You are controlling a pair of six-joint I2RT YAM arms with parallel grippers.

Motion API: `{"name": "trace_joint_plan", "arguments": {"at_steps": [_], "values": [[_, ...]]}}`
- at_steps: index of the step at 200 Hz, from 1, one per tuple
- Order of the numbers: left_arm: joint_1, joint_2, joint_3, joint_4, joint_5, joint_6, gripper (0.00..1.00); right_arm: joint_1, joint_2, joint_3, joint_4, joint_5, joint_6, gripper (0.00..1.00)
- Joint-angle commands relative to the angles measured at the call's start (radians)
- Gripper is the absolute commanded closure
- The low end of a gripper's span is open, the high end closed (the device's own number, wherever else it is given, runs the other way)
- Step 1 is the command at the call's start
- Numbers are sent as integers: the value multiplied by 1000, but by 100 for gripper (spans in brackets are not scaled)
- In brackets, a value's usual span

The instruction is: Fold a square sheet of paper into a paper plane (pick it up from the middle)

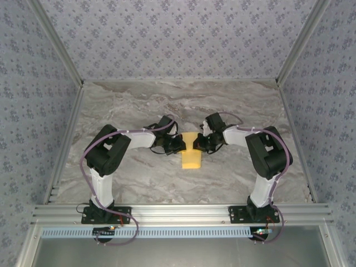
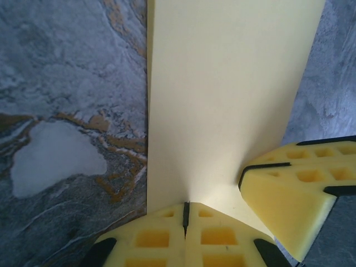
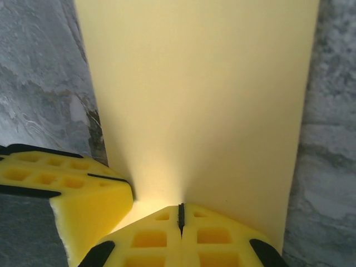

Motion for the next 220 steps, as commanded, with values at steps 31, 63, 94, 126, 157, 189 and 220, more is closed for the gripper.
{"name": "trace_joint_plan", "arguments": {"at_steps": [31, 63, 94, 126, 157, 189, 220], "values": [[-10, 131, -89, -302, -181, 15, 100, 2, -20, -57, -77, -33, -22, 100], [-10, 133, -94, -298, -185, 7, 100, 1, -52, -96, -92, -39, -35, 100], [-10, 132, -101, -293, -184, 6, 100, -3, -86, -130, -117, -22, -64, 100], [-10, 131, -101, -291, -186, 7, 100, 23, -117, -71, -111, -24, -55, 100], [-10, 132, -98, -290, -187, 6, 100, 62, -67, -31, -75, -20, -33, 100], [-10, 133, -97, -293, -189, 7, 100, 71, -43, -75, -44, -17, -23, 100], [-10, 136, -97, -295, -193, 9, 100, 71, -86, -135, -81, -12, -34, 100]]}}
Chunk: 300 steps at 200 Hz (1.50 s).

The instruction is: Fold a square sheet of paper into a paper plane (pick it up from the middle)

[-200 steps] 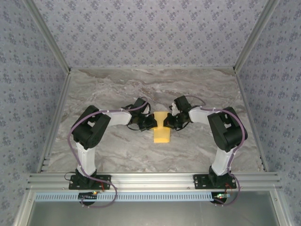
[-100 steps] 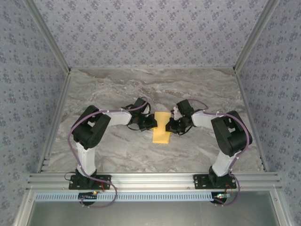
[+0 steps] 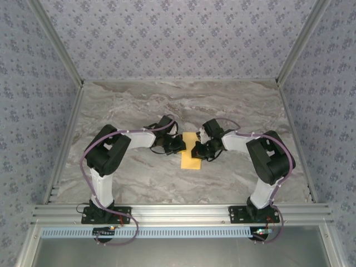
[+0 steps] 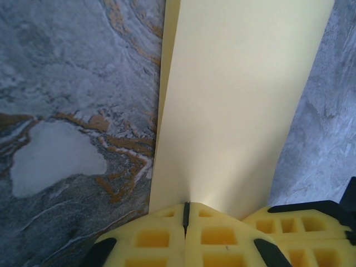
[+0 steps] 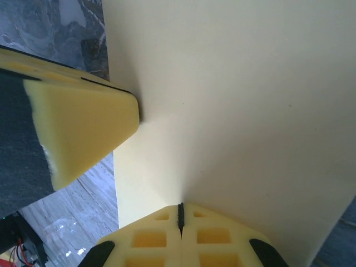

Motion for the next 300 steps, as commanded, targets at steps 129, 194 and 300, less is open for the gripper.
{"name": "trace_joint_plan", "arguments": {"at_steps": [129, 194, 300], "values": [[-2, 107, -10, -354, -218, 153, 100, -35, -325, -107, -134, 119, 35, 100], [40, 78, 163, -433, -163, 484, 100, -99, 34, 198, -57, 142, 25, 100], [46, -17, 217, -428, -80, 513, 100, -102, 152, 223, -139, 262, 79, 100]]}}
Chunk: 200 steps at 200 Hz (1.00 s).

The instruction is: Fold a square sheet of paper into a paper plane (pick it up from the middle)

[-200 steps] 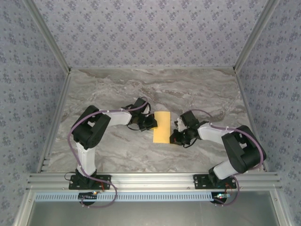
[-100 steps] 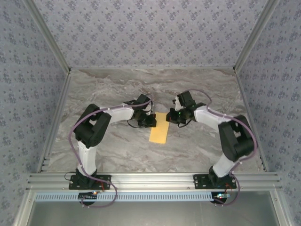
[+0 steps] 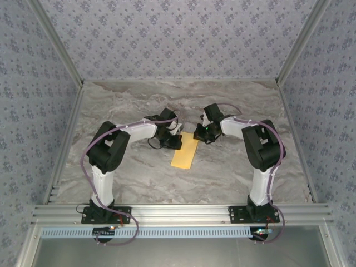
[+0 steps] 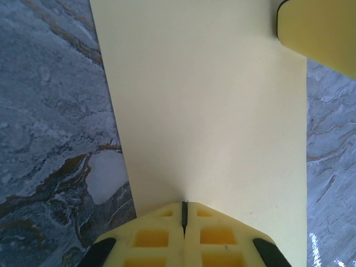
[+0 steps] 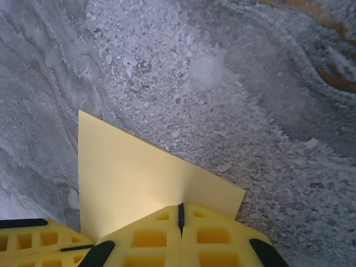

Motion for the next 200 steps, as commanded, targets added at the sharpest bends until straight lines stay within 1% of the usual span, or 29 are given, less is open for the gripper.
{"name": "trace_joint_plan", "arguments": {"at_steps": [1, 22, 40, 54, 76, 95, 122, 138, 149, 169, 200], "values": [[6, -46, 7, -62, -24, -42, 100, -2, -32, -63, -90, 115, 48, 100], [-4, -134, -28, -10, -32, -138, 100, 5, -104, -138, -126, 209, 135, 100], [-37, -201, -68, 33, -56, -224, 99, 14, -184, -217, -137, 284, 230, 100], [-74, -241, -110, 82, -82, -299, 99, 27, -254, -288, -126, 313, 302, 100], [-139, -287, -196, 192, -113, -434, 99, 52, -349, -389, -79, 320, 387, 100], [-193, -321, -254, 261, -163, -524, 99, 55, -427, -462, 11, 276, 401, 100], [-256, -338, -327, 393, -207, -656, 100, 44, -512, -518, 139, 181, 330, 100], [-290, -332, -353, 429, -258, -696, 100, 39, -551, -545, 210, 122, 291, 100], [-303, -325, -370, 447, -285, -729, 100, 41, -564, -564, 256, 74, 282, 100], [-313, -307, -411, 532, -292, -780, 100, 51, -563, -600, 320, 15, 295, 100], [-328, -301, -442, 584, -315, -815, 100, 68, -552, -642, 380, -13, 329, 100]]}}
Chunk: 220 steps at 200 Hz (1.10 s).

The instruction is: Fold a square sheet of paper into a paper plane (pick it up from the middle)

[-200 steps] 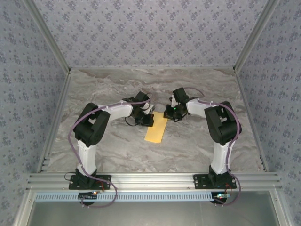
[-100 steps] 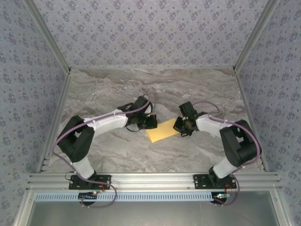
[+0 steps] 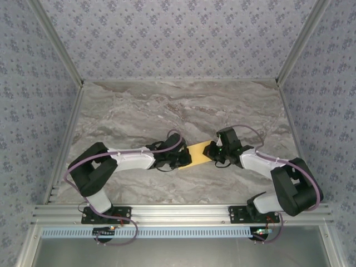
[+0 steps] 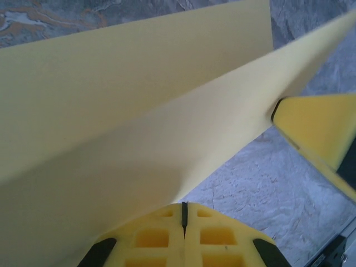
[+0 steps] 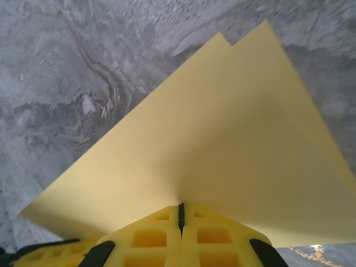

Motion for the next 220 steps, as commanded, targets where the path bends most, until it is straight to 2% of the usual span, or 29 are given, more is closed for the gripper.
{"name": "trace_joint_plan", "arguments": {"at_steps": [1, 45, 156, 220], "values": [[-13, 8, -20, 89, -50, -76, 100, 18, 3, -37, 78, -62, 18, 100], [-17, 16, -30, 91, -53, -79, 100, 57, 43, -56, 131, -85, 28, 100], [-44, 59, -47, 159, -14, -114, 100, 64, 140, -68, 183, -89, 22, 100], [-44, 92, -40, 147, -11, -119, 100, 63, 96, -92, 195, -106, 15, 100]]}}
